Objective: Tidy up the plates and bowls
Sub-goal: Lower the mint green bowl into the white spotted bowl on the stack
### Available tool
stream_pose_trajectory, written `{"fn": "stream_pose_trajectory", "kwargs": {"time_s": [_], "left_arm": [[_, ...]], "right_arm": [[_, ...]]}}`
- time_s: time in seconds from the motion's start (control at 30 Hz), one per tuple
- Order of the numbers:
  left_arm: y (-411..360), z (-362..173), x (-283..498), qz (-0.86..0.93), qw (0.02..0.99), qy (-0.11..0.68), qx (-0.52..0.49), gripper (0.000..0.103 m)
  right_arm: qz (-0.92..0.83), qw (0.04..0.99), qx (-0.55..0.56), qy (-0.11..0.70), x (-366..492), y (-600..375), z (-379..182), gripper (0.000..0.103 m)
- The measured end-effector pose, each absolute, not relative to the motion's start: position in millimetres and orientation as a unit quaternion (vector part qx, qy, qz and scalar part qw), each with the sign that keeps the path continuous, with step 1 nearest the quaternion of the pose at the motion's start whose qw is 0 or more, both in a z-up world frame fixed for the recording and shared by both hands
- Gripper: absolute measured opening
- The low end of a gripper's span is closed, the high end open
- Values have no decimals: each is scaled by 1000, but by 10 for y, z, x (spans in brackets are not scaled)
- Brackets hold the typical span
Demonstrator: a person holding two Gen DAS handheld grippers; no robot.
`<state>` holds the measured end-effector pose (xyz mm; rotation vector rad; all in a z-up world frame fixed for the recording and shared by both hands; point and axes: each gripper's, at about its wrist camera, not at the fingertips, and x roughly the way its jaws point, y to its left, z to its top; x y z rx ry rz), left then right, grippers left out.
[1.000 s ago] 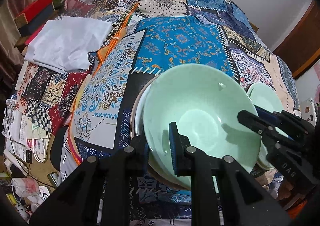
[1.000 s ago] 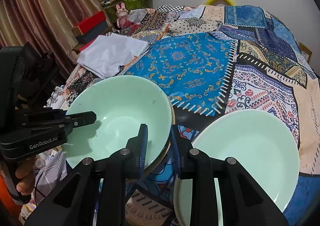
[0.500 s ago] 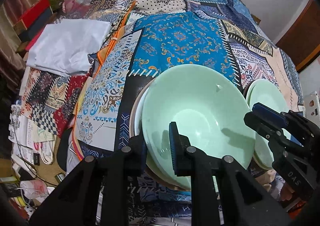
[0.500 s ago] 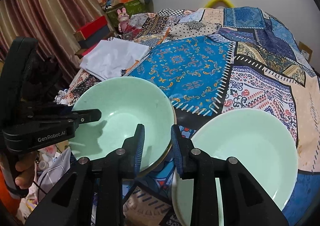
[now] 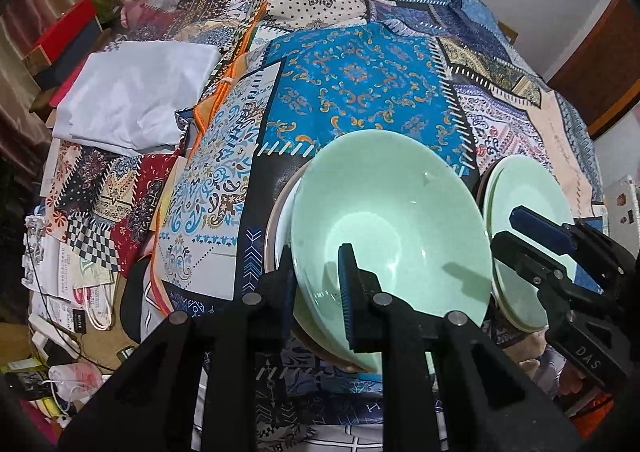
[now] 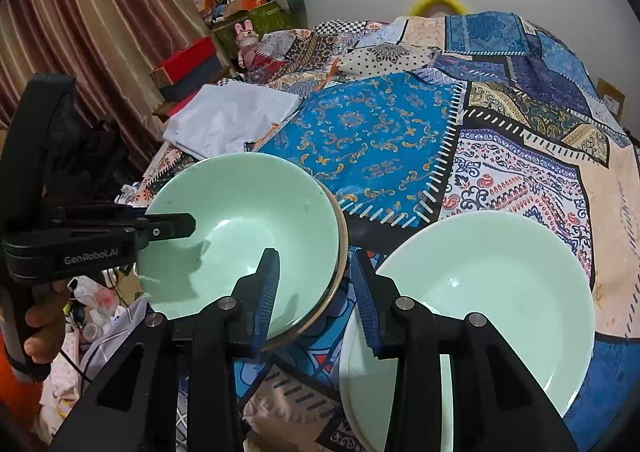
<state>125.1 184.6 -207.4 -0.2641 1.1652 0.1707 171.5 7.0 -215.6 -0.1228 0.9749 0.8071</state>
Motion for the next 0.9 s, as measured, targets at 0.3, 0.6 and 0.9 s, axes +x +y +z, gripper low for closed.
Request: {"fn": "stream_pose_trajectory", "kwargs": {"time_s": [0.3,0.6,0.9], "left_arm": [[1919,-1886,1156,81,836,525,-137,23],[2088,-2052,999,74,828,529,-170,29],[2111,-2375,979,66,816,544,-185,44]], "right_arm": [[377,803,-56,459,1714,72,-2181,34],[378,793,-60,473,1743,101,-2292,35],[388,776,-51,494,1765,159,-2393,35]]}}
